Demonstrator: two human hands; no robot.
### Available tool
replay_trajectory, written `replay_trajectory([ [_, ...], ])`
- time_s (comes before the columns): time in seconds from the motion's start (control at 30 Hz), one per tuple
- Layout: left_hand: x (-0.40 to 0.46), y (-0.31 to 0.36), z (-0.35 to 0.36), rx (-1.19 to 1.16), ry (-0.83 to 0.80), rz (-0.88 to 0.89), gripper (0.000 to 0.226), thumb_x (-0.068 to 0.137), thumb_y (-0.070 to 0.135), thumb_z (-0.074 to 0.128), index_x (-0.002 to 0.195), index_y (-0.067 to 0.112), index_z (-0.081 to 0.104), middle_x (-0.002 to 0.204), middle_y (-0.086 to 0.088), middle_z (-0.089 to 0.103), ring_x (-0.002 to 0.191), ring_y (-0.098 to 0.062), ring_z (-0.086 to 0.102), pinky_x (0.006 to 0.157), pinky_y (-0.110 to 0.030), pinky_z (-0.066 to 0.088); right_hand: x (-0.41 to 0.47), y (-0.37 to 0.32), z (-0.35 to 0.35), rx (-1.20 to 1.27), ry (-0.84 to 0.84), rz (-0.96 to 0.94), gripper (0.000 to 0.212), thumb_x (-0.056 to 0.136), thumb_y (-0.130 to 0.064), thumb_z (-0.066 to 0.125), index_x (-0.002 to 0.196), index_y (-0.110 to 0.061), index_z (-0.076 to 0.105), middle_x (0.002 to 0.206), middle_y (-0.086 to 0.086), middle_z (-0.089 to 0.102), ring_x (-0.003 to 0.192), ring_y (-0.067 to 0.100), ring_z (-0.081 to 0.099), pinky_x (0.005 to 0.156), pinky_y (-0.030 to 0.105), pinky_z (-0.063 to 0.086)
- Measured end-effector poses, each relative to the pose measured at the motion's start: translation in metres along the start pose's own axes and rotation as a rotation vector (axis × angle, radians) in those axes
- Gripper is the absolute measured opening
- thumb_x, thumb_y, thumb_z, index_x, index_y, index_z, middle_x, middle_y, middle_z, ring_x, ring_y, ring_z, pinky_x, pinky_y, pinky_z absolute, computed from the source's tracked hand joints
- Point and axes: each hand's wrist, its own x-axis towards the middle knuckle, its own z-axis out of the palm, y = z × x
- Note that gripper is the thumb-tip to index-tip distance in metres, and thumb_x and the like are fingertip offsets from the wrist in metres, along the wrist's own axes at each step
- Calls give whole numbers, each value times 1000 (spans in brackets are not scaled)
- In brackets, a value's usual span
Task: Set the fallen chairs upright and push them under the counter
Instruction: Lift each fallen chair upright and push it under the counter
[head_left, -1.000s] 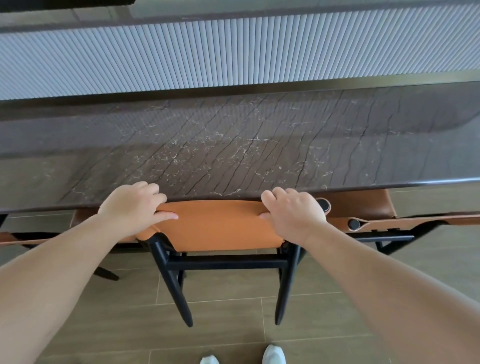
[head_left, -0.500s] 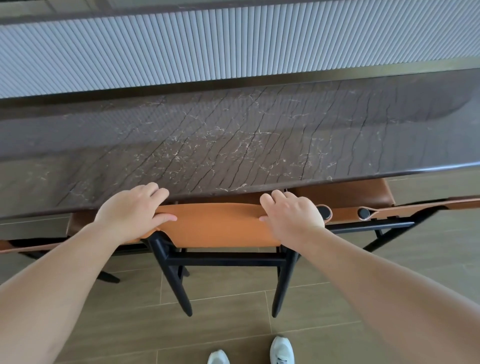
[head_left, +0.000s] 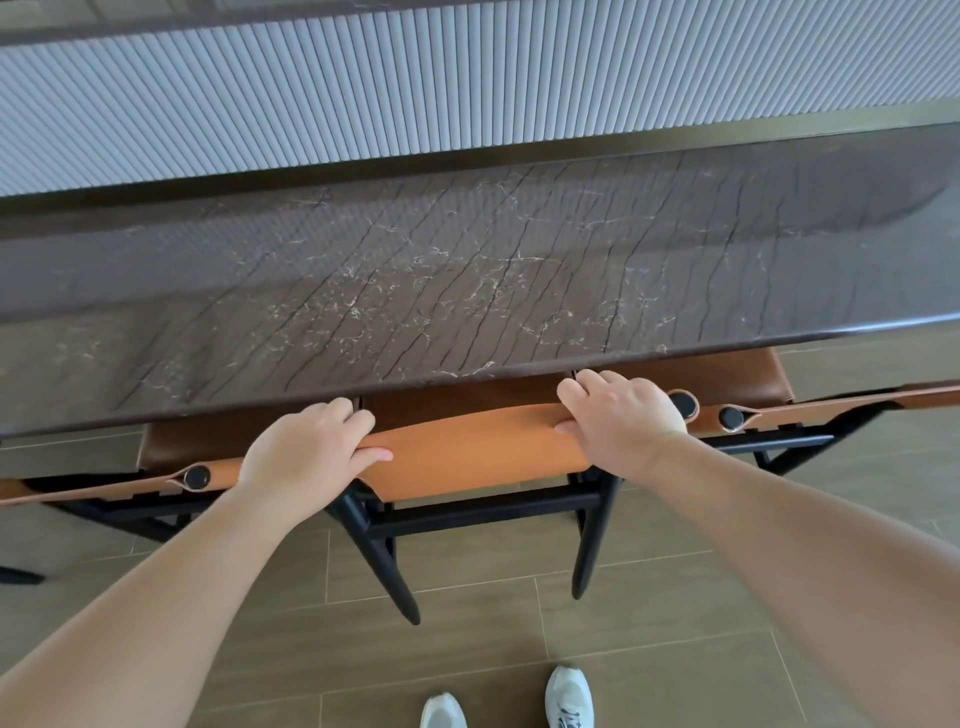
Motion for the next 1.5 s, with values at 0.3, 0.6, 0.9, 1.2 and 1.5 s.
replay_trajectory([
  [0.3,11,26,4,69,4,0,48,90,57,45,84,13,63,66,0,49,56,-19,48,40,-27,36,-2,30,6,-40,49,-49,30,85,-40,69,91,-15,54,80,3,57,70,27,60,49,32,33],
  [0.6,14,-20,12,76,36,72,47,87,54,54,83,9,68,69,-3,52,59,-24,52,43,-28,34,5,-4,3,-38,64,-54,29,88,-41,67,93,-15,54,81,4,57,69,27,58,46,33,35],
  [0.9,18,-45,18,63,50,39,51,92,59,51,75,11,56,61,3,38,49,-25,48,41,-26,27,26,-20,11,-21,65,12,28,95,-44,54,102,-17,48,91,3,57,80,26,59,52,34,36],
  [1.2,18,-6,29,92,17,-11,40,84,50,63,72,11,61,56,-1,47,44,-23,49,47,-21,16,22,11,21,0,21,33,29,96,-46,50,102,-18,48,93,2,55,85,26,58,56,34,36],
  [1.5,23,-28,35,90,86,63,54,93,57,38,72,10,55,61,3,27,43,-23,37,47,-25,15,23,2,20,13,38,45,29,95,-46,55,99,-18,48,90,4,54,83,28,56,55,35,32],
])
